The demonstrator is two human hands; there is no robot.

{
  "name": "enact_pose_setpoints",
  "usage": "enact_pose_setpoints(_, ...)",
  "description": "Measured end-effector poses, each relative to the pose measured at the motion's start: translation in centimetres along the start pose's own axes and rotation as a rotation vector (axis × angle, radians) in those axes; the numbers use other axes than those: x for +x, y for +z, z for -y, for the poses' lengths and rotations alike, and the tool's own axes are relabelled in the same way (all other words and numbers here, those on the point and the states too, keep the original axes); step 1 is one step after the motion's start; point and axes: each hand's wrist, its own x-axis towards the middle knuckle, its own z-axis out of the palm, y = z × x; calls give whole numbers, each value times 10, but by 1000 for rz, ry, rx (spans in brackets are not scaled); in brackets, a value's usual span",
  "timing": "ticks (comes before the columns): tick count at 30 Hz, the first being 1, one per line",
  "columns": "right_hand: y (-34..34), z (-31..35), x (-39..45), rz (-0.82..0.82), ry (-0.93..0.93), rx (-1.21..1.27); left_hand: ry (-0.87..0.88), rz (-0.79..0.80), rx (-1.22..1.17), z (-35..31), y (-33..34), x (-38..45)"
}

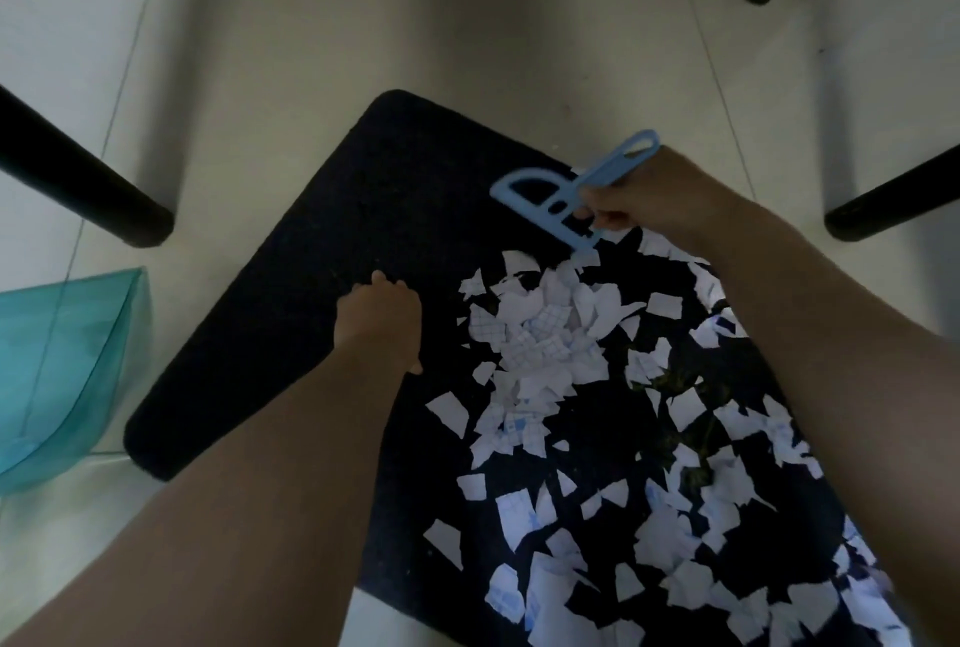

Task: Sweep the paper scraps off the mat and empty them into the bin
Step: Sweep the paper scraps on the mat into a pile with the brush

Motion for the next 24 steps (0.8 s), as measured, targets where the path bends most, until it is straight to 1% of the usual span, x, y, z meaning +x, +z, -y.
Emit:
enact_pose_setpoints(2, -3, 6, 1, -110, -74, 58, -3, 0, -5, 0, 0, 1)
enact_pose_setpoints(4, 12, 8, 9, -177, -143, -36, -9, -3, -14, 0, 0, 1)
enact_pose_setpoints(5, 23, 9, 13, -177, -181, -110, -12, -2, -16, 0, 1, 1)
enact_pose_setpoints(7, 48, 7, 17, -136, -254, -254, -16, 3, -19, 1, 2, 2)
enact_pose_setpoints(9, 63, 1, 18, -86, -270, -368, -17, 0, -28, 1, 3, 4)
enact_pose_setpoints(11, 63, -9, 12, -10, -277, -426, -17, -3, -32, 1, 4, 5)
enact_pose_setpoints(16, 40, -23, -16, 189, -195, -575, -24, -5, -31, 0, 3, 4)
enact_pose_setpoints(17, 33, -20, -24, 206, -206, -575, -23, -8, -34, 0, 3, 4)
enact_pose_setpoints(19, 22, -6, -38, 176, -263, -485, -20, 0, -37, 1, 3, 4)
enact_pose_setpoints(22, 20, 17, -40, 46, -366, -285, -17, 12, -29, 1, 2, 4)
enact_pose_setpoints(24, 32, 21, -28, -27, -415, -272, -19, 13, -29, 1, 1, 4)
